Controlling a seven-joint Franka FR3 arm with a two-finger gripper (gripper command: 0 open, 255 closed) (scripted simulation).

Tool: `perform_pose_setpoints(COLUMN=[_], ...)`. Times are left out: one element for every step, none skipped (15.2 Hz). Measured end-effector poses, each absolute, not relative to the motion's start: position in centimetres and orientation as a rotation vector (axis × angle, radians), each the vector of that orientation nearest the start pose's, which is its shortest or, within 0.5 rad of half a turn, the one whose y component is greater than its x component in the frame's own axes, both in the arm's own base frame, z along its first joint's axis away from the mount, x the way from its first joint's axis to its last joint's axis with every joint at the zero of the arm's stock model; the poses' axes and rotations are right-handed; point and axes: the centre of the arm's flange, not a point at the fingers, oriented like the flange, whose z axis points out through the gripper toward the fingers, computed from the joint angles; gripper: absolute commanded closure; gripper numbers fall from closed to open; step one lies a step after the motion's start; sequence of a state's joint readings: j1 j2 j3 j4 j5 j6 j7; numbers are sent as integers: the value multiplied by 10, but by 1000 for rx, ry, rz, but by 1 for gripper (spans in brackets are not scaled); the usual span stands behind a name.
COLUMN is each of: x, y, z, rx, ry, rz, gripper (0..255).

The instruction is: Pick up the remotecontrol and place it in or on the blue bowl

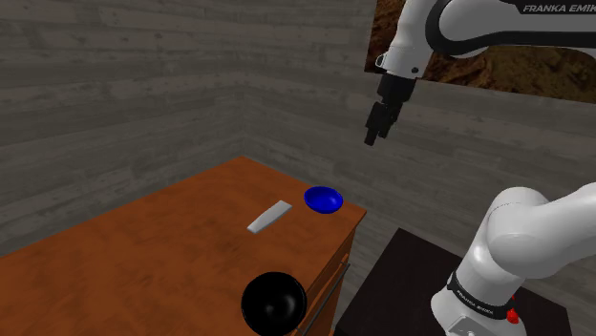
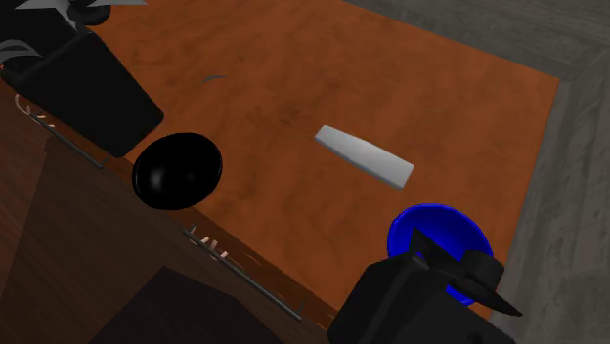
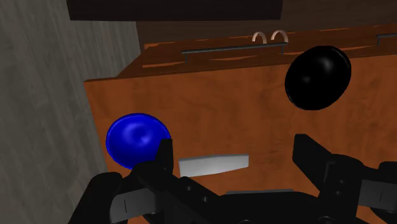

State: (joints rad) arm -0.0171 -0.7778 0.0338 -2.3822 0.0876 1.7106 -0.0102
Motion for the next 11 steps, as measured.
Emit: perform_pose_setpoints(x=[322,325,329,336,346,352,357,364,373,380,389], y=[17,19,25,32,39,45,54,60,68,71,76], z=[589,584,577,568,559,552,543,534,525,517,508], rx=[-3074,-3075,-3076,-3076,-3075,-3073,-3070,-3065,-3060,-3052,-3044], ry=[-17,10,53,105,162,221,279,341,401,463,524], rz=[-163,-161,-159,-155,-152,-149,-146,-143,-140,-137,-133], gripper=[0,0,0,0,0,0,0,0,0,0,0])
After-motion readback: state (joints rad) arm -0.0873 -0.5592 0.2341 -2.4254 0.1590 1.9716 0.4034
